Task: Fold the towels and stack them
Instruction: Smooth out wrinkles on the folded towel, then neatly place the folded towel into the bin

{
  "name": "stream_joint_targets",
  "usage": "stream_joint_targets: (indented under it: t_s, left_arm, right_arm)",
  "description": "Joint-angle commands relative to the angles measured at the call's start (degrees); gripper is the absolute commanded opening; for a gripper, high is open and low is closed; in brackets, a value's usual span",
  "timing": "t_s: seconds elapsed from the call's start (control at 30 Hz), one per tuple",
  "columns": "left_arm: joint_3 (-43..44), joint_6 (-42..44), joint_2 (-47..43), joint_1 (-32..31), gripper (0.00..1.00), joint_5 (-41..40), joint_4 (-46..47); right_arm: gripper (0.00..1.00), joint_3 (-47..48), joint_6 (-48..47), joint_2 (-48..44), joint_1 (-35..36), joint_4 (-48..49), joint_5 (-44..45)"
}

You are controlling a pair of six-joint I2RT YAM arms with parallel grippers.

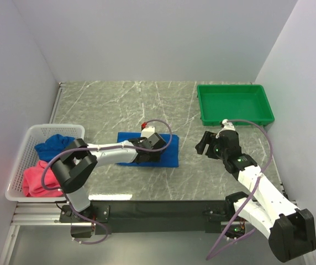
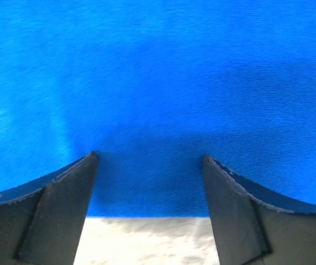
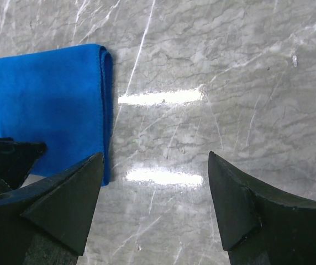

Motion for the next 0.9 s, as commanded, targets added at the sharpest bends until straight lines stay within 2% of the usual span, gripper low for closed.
stream_joint_targets:
  t_s: [0.0, 0.13, 0.37, 0.57, 0.87]
  left_arm:
    - [2.76, 0.08, -3.72, -2.16, 0.84, -4.25, -6.56]
    - [12.16, -0.98, -1.28, -6.92, 0.88, -6.63, -11.92]
    - [28.5, 1.66, 11.71, -11.67, 0.82, -5.14, -15.0]
    - [33.79, 2.18, 18.32, -11.85, 0.79, -4.26, -15.62]
    - [36.87, 2.36, 26.32, -11.85, 0.71, -7.07, -17.28]
  right_arm:
    - [0.82, 0.23, -1.49, -0.51, -0.34, 1.94, -0.84]
    - [0.83, -0.21, -1.23, 0.37, -0.52, 2.19, -0.57]
    - [0.85, -1.97, 1.06, 0.2, -1.84, 3.52, -1.46]
    - [0.86, -3.9, 2.55, -2.35, -3.24, 3.6, 0.83]
    - [0.86, -6.71, 3.69, -1.22, -3.24, 6.85, -1.97]
